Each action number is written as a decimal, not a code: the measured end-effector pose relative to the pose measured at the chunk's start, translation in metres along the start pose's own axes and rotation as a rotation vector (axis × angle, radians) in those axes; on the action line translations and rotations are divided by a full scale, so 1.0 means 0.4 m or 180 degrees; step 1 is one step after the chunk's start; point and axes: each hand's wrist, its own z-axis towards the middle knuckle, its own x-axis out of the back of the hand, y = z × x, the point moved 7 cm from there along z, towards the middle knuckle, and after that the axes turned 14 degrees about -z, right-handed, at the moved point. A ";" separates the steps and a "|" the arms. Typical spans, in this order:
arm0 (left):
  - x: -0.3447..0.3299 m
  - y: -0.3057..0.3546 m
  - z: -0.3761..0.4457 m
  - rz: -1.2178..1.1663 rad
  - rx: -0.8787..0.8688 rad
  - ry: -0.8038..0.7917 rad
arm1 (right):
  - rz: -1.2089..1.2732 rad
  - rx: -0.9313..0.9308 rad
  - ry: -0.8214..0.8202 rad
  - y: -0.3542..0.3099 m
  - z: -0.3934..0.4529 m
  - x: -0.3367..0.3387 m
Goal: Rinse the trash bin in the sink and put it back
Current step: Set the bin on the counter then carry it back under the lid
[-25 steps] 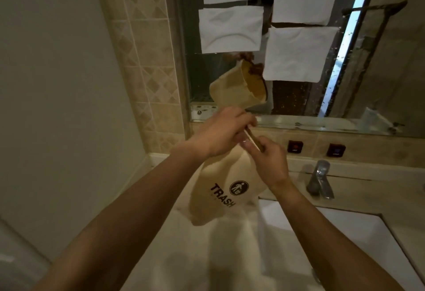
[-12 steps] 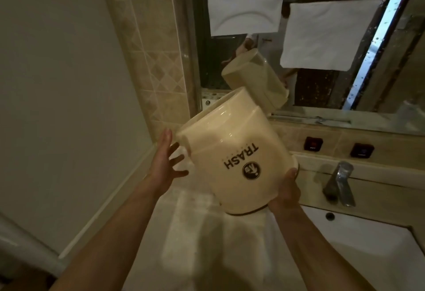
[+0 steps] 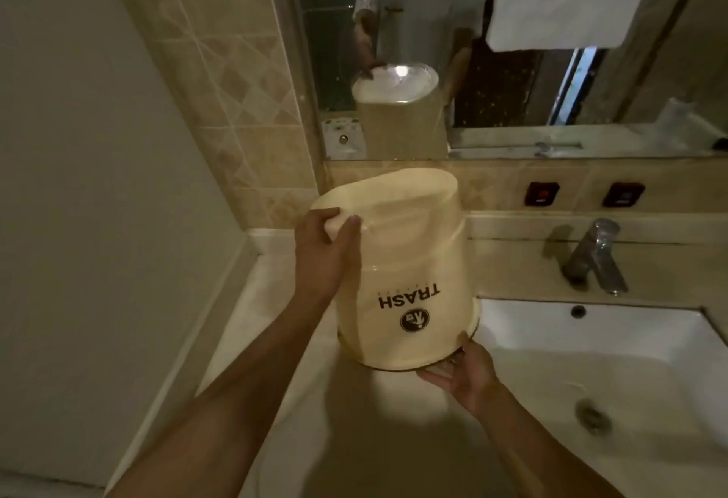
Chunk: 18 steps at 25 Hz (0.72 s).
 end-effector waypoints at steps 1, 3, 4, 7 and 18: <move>-0.008 -0.007 -0.008 0.0063 -0.0130 -0.0099 | -0.0098 -0.0071 0.0066 0.020 0.009 0.002; -0.017 -0.032 -0.026 0.0063 -0.0267 -0.0267 | -0.0358 -0.0188 0.0136 0.048 0.024 0.001; -0.020 -0.042 -0.036 0.0014 -0.0275 -0.0342 | -0.0485 -0.0225 0.0180 0.054 0.028 0.000; -0.028 -0.075 -0.058 -0.0015 -0.0182 -0.0524 | -0.0797 -0.0264 0.0616 0.067 0.033 0.021; -0.025 -0.102 -0.128 0.0218 -0.0553 -0.0700 | -0.0434 -0.0478 0.0558 0.120 0.020 0.041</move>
